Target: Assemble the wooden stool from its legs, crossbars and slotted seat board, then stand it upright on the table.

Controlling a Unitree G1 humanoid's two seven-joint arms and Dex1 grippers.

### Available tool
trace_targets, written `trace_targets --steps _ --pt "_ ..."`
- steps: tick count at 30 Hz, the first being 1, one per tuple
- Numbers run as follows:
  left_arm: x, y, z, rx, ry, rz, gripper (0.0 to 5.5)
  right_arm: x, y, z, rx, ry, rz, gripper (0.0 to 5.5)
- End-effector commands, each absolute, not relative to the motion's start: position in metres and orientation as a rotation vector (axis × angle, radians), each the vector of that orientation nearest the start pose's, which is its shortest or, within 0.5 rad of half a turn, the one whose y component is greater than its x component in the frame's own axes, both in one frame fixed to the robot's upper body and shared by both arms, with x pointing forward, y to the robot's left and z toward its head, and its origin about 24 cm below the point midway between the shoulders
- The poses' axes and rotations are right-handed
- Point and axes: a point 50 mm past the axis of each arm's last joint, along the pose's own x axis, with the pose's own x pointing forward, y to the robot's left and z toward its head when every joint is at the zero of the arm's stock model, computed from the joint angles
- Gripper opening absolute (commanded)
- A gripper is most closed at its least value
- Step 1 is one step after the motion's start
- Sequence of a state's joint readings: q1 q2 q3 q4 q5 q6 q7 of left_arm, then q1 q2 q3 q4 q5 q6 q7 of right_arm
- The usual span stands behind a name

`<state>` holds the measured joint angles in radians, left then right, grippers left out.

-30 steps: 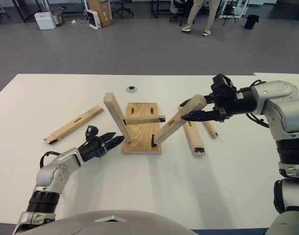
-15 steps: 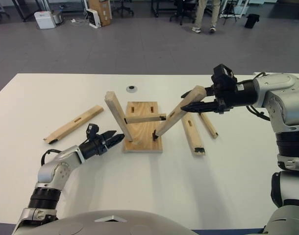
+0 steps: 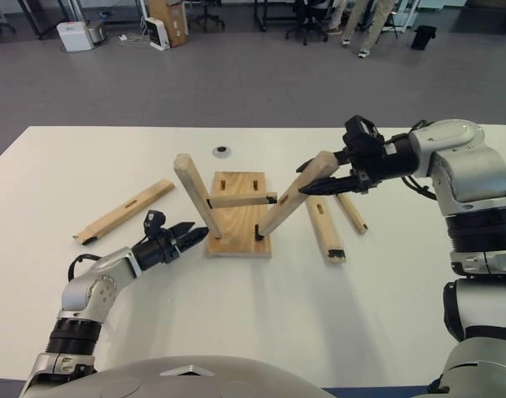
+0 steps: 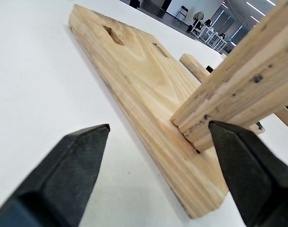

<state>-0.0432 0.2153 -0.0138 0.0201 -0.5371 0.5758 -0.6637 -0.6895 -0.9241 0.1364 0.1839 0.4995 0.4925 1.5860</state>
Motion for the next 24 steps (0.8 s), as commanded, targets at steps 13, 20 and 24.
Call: trace_targets --steps 13,20,24 --pt "0.238 0.130 0.012 -0.499 0.422 -0.744 3.88 0.302 -0.216 0.186 -0.403 0.476 1.530 2.07" --pt "0.248 0.131 0.018 -0.478 0.414 -0.775 3.88 0.314 -0.203 0.155 -0.318 0.507 1.466 2.07" --pt "0.247 0.129 0.018 -0.471 0.420 -0.787 3.88 0.302 -0.196 0.116 -0.349 0.632 1.503 2.07"
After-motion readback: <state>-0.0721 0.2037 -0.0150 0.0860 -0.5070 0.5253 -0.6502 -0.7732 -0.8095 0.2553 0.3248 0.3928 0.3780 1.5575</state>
